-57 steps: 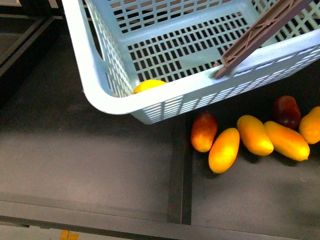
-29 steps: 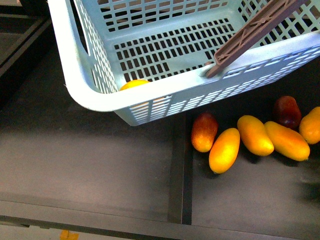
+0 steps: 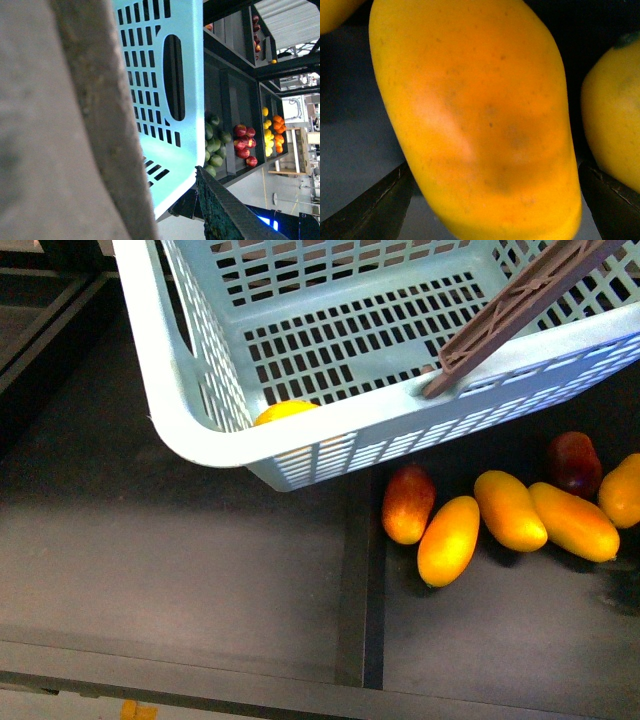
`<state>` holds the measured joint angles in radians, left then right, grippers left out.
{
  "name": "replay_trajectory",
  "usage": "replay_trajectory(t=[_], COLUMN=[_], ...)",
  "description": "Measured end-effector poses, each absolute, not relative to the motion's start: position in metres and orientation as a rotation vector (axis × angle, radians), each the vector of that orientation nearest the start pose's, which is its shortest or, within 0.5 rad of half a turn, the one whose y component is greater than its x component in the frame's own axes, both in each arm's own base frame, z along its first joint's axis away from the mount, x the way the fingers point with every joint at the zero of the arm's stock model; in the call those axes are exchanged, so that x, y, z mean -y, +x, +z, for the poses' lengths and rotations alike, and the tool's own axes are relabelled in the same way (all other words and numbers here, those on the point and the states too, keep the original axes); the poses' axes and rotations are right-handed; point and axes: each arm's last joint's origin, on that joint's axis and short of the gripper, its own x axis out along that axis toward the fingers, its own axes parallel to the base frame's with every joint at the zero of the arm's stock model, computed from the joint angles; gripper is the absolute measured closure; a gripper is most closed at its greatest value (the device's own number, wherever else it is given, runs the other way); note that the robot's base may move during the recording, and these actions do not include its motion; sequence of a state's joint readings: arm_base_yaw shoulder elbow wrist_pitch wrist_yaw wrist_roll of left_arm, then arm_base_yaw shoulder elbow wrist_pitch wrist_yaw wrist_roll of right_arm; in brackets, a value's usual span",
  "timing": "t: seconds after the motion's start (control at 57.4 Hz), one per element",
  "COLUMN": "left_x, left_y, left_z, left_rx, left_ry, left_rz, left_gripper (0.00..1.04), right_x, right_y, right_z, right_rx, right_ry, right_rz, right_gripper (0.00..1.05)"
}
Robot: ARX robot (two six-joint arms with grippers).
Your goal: Pick lemon and mango into basket
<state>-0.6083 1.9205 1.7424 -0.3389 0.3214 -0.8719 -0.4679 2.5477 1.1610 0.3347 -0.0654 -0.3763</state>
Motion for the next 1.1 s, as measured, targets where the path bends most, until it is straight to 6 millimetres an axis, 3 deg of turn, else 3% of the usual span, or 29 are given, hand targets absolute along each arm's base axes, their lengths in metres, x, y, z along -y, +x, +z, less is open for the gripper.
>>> replay_trajectory(t=[0.261,0.488,0.627,0.784,0.941,1.098], left_x=[0.262,0.262,0.262,0.262,0.262,0.262], left_y=[0.36,0.36,0.36,0.36,0.36,0.36], left_z=[0.32,0.32,0.32,0.32,0.32,0.32], left_rx=[-0.882,-0.885,-0.885,-0.885,-0.882,-0.883], left_ry=[-0.711,-0.712,-0.712,-0.712,-0.711,-0.711], left_rz=[-0.61,-0.614,-0.614,-0.614,-0.61,-0.61], left_gripper=[0.75,0.75,0.75,0.75,0.75,0.75], right_x=[0.167,0.166,0.167,0.185,0.208,0.197], right_y=[0.36,0.358,0.345,0.329,0.306,0.278], right_z=[-0.065,-0.065,-0.056,-0.016,0.061,0.138], right_rx=[-1.045,-1.048,-1.037,-0.926,-0.746,-0.567], right_ry=[-0.069,-0.065,-0.031,-0.057,-0.056,-0.092], right_rz=[-0.171,-0.175,-0.147,-0.117,-0.057,0.056], right_gripper=[0.09,0.38,0.41,0.41,0.41,0.41])
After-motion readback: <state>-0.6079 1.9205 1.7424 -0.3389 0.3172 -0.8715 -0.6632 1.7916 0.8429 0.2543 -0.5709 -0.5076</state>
